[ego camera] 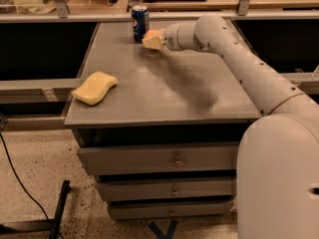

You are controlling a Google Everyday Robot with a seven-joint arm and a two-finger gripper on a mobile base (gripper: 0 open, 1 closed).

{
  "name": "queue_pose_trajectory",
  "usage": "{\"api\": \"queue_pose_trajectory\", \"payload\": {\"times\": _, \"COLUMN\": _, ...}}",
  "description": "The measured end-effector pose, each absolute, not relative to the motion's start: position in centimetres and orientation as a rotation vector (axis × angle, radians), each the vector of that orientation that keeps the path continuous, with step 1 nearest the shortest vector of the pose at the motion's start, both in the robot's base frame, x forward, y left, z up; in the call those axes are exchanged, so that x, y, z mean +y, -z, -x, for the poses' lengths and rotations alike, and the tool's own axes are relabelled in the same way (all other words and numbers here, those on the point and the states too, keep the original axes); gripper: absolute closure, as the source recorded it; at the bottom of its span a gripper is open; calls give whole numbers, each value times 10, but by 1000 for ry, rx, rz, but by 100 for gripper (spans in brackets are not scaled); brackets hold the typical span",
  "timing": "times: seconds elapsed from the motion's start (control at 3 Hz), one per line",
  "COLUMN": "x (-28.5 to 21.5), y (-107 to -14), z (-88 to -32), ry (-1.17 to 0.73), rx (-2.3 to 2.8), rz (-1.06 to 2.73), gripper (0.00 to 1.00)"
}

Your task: Move orange near sponge

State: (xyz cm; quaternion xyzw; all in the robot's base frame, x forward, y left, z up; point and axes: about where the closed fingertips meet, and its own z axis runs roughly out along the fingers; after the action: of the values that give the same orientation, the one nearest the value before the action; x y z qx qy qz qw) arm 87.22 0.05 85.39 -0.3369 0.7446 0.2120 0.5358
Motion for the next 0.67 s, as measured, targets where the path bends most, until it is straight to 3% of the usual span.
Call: {"api": "queue_pose_trajectory", "payload": {"times": 0.67, "x": 29, "y": -905, "z": -811, "ry": -606, "rx": 1607, "rz": 976, "gripper": 78}}
